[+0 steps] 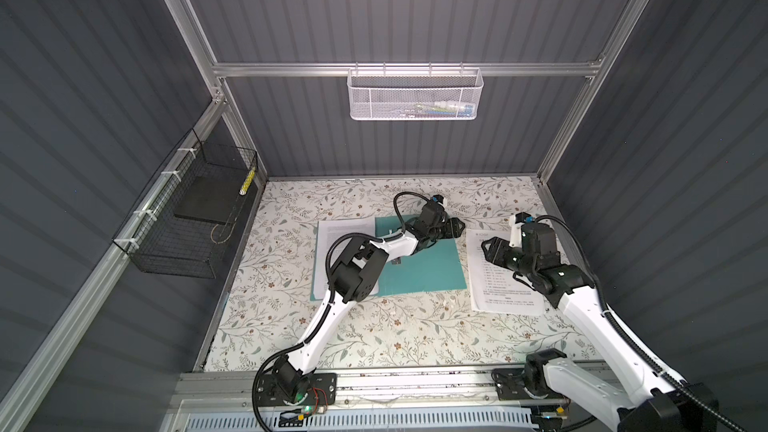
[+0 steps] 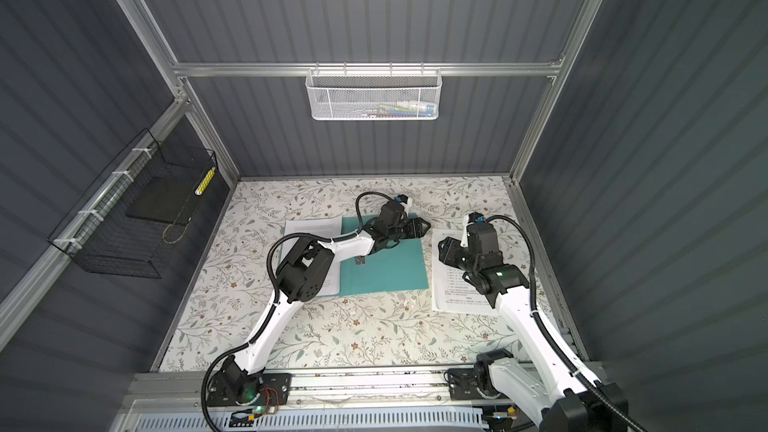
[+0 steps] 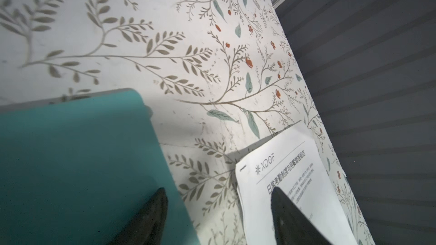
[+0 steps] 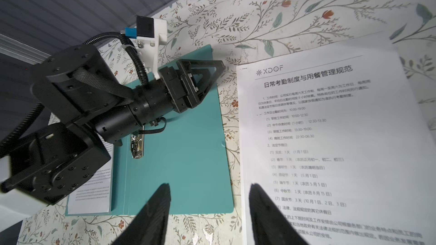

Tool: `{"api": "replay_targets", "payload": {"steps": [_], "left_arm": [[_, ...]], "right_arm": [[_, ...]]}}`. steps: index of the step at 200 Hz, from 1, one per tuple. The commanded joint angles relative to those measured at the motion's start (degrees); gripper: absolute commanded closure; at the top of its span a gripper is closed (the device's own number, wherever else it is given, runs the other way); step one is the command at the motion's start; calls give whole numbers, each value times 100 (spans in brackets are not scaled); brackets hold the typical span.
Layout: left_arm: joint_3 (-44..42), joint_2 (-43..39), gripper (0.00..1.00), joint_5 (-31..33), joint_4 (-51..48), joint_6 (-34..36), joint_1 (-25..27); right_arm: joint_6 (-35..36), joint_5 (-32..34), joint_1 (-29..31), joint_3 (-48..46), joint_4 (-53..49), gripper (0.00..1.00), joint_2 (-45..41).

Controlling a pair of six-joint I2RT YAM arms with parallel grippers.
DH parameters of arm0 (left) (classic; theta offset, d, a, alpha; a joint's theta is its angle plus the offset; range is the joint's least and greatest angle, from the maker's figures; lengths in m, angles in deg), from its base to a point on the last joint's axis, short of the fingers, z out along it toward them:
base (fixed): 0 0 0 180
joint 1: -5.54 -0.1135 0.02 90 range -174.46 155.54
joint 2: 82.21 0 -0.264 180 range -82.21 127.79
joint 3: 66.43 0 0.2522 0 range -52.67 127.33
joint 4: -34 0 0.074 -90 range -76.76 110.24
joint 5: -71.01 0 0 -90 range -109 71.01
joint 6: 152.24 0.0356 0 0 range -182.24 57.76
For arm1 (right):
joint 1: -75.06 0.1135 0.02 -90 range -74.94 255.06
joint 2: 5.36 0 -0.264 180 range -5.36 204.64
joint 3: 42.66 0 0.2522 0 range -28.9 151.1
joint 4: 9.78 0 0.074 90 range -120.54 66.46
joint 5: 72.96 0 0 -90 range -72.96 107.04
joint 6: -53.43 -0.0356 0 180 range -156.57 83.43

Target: Put the files into the folder

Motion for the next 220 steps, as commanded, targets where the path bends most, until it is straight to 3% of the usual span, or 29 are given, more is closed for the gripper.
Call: {"api": "replay_targets", "payload": {"steps": [1, 140, 220], "left_arm": [[314, 359, 30, -202, -236, -242, 101], [1279, 1188, 57, -533, -716, -578, 198], [1328, 1300, 63, -655, -778, -642, 244]], "right_arm": [[23, -22, -30, -94, -14, 44, -168], [71, -256, -148, -171, 131, 44, -128], [45, -370, -201, -214, 217, 44, -34]]}}
